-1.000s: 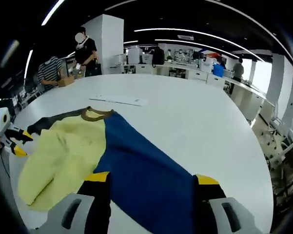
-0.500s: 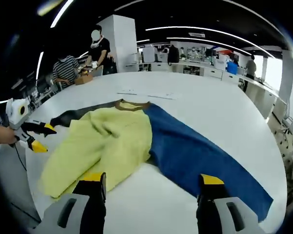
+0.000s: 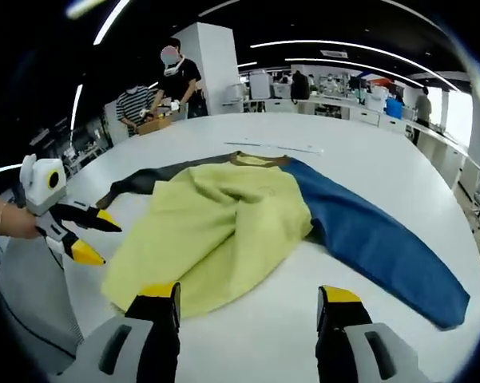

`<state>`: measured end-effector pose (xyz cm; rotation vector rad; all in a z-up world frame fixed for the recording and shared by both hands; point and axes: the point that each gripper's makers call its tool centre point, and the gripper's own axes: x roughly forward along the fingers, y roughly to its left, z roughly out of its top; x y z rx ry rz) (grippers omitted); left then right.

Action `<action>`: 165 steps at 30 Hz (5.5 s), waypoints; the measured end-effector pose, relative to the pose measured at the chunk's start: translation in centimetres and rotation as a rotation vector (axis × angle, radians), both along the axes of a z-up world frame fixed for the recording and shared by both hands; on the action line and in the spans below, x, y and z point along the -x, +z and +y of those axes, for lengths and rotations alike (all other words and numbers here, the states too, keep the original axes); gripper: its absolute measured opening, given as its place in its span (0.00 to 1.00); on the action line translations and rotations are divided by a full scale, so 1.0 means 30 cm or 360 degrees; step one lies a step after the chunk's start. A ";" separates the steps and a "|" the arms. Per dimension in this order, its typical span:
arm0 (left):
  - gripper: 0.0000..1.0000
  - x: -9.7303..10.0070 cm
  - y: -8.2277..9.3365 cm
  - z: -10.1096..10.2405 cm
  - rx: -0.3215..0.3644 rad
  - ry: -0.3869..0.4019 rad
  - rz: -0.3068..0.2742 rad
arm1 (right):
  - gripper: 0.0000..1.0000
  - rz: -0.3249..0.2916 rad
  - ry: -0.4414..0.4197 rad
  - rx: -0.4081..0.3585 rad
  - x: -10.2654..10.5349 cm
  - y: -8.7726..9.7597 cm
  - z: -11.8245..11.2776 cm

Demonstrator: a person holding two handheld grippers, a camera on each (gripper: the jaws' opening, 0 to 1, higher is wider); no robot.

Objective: Fold the garment on the visible template until the final outline fits inside the template.

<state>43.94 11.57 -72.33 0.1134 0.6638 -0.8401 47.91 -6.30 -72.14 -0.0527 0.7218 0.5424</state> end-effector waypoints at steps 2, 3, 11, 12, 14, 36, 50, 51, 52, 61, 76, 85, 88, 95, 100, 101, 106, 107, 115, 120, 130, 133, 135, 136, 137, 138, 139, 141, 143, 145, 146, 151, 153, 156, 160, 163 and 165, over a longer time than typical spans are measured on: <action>0.36 0.009 0.001 -0.008 0.0015 0.0001 0.0002 | 0.65 0.0011 -0.0007 -0.0025 0.026 -0.005 0.020; 0.35 0.012 0.001 -0.011 0.0021 0.0002 0.0006 | 0.64 0.0020 -0.0008 -0.0039 0.037 -0.009 0.028; 0.31 0.041 0.007 -0.050 0.0075 -0.0002 0.0034 | 0.60 0.0086 0.0027 -0.0082 0.152 -0.059 0.108; 0.31 0.044 0.005 -0.056 0.0080 0.0002 0.0046 | 0.59 0.0093 0.0030 -0.0079 0.162 -0.063 0.115; 0.30 0.051 0.004 -0.073 0.0103 -0.0005 0.0059 | 0.56 0.0094 0.0027 -0.0079 0.176 -0.068 0.129; 0.21 -0.011 -0.070 0.004 -0.0095 0.0168 0.0015 | 0.36 0.0130 0.0061 -0.0022 0.228 -0.090 0.237; 0.11 -0.012 -0.099 -0.015 -0.0182 0.0116 0.0005 | 0.22 0.0149 0.0043 0.0097 0.240 -0.113 0.277; 0.09 -0.013 -0.099 -0.014 -0.0183 0.0117 0.0004 | 0.21 0.0151 0.0034 0.0106 0.240 -0.115 0.277; 0.07 -0.015 -0.098 -0.013 -0.0187 0.0120 0.0001 | 0.20 0.0149 0.0029 0.0143 0.241 -0.118 0.275; 0.01 -0.010 -0.089 -0.014 -0.0156 0.0143 0.0026 | 0.00 0.0202 -0.0046 0.0181 0.243 -0.111 0.277; 0.01 0.003 0.019 0.060 0.0016 0.0322 0.0038 | 0.00 0.0135 -0.0047 0.0126 0.229 -0.013 0.204; 0.01 0.039 0.085 0.113 0.0096 0.0450 0.0040 | 0.00 0.0132 -0.0003 0.0082 0.253 0.041 0.145; 0.01 0.047 0.096 0.133 0.0108 0.0493 0.0046 | 0.00 0.0161 0.0006 0.0036 0.268 0.055 0.125; 0.01 0.070 0.115 0.192 0.0122 0.0588 0.0074 | 0.00 0.0202 -0.0076 0.0023 0.287 0.079 0.048; 0.01 0.094 0.128 0.241 0.0108 0.0696 0.0074 | 0.00 0.0216 -0.0086 0.0046 0.304 0.088 0.018; 0.01 0.098 0.129 0.250 0.0109 0.0716 0.0074 | 0.00 0.0213 -0.0086 0.0050 0.307 0.091 0.014; 0.01 0.133 0.126 0.295 0.0093 0.0782 0.0090 | 0.00 0.0253 -0.0128 0.0075 0.321 0.078 -0.033; 0.01 0.139 0.127 0.305 0.0098 0.0799 0.0091 | 0.00 0.0270 -0.0140 0.0084 0.326 0.071 -0.048; 0.01 0.208 0.085 0.384 0.0018 0.0917 0.0168 | 0.00 0.0291 -0.0212 0.0084 0.346 0.049 -0.120; 0.01 0.236 0.054 0.402 -0.0018 0.0936 0.0226 | 0.00 0.0338 -0.0281 0.0023 0.364 0.026 -0.148; 0.01 0.278 -0.029 0.418 -0.0211 0.0858 0.0315 | 0.00 0.0431 -0.0279 0.0109 0.415 -0.063 -0.155; 0.01 0.294 -0.043 0.415 -0.0226 0.0846 0.0341 | 0.00 0.0415 -0.0266 0.0156 0.422 -0.076 -0.160; 0.01 0.306 -0.053 0.414 -0.0252 0.0830 0.0357 | 0.00 0.0422 -0.0263 0.0187 0.427 -0.088 -0.167; 0.01 0.308 -0.056 0.415 -0.0260 0.0829 0.0358 | 0.00 0.0422 -0.0253 0.0195 0.429 -0.096 -0.168; 0.01 0.312 -0.061 0.415 -0.0277 0.0819 0.0356 | 0.00 0.0419 -0.0246 0.0199 0.430 -0.100 -0.168; 0.01 0.314 -0.067 0.416 -0.0285 0.0815 0.0358 | 0.00 0.0417 -0.0232 0.0206 0.432 -0.104 -0.168; 0.01 0.317 -0.068 0.418 -0.0286 0.0818 0.0364 | 0.00 0.0416 -0.0226 0.0216 0.433 -0.109 -0.171; 0.01 0.327 -0.078 0.423 -0.0316 0.0801 0.0385 | 0.00 0.0431 -0.0225 0.0223 0.438 -0.113 -0.174; 0.01 0.328 -0.082 0.428 -0.0329 0.0805 0.0386 | 0.00 0.0438 -0.0212 0.0230 0.441 -0.119 -0.173; 0.01 0.331 -0.088 0.429 -0.0330 0.0810 0.0406 | 0.00 0.0444 -0.0180 0.0255 0.444 -0.126 -0.172; 0.01 0.331 -0.091 0.428 -0.0336 0.0802 0.0405 | 0.00 0.0442 -0.0181 0.0258 0.443 -0.125 -0.173; 0.01 0.332 -0.099 0.428 -0.0360 0.0794 0.0409 | 0.00 0.0433 -0.0137 0.0292 0.443 -0.127 -0.171; 0.02 0.338 -0.104 0.429 -0.0385 0.0781 0.0416 | 0.00 0.0433 -0.0129 0.0303 0.445 -0.128 -0.170; 0.05 0.344 -0.107 0.433 -0.0407 0.0783 0.0420 | 0.00 0.0441 -0.0144 0.0285 0.447 -0.129 -0.171; 0.09 0.346 -0.109 0.439 -0.0399 0.0801 0.0424 | 0.02 0.0447 -0.0159 0.0247 0.445 -0.128 -0.169; 0.17 0.336 -0.099 0.442 -0.0378 0.0822 0.0398 | 0.12 0.0436 -0.0180 0.0175 0.439 -0.120 -0.155; 0.21 0.329 -0.090 0.442 -0.0364 0.0827 0.0379 | 0.21 0.0415 -0.0185 0.0173 0.434 -0.118 -0.150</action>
